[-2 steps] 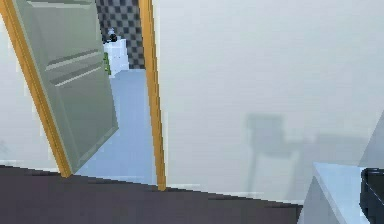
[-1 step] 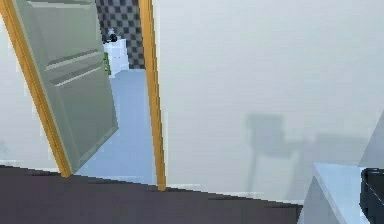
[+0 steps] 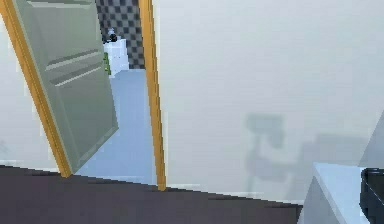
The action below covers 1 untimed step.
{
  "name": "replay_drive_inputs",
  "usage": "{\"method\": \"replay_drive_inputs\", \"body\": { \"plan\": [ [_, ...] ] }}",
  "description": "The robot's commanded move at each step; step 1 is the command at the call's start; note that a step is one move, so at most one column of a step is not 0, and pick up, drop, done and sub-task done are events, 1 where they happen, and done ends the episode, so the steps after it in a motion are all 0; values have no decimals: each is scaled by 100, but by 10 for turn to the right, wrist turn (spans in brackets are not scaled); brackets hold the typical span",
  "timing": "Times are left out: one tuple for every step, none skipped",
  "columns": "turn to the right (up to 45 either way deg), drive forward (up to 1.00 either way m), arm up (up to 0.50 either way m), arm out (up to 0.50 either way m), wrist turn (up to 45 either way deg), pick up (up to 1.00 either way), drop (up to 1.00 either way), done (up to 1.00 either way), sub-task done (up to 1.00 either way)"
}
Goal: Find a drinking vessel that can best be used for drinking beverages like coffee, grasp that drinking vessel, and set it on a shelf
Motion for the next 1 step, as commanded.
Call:
{"method": "replay_drive_inputs", "body": {
  "plan": [
    [0, 0, 0, 0, 0, 100, 0, 0, 0]
  ]
}}
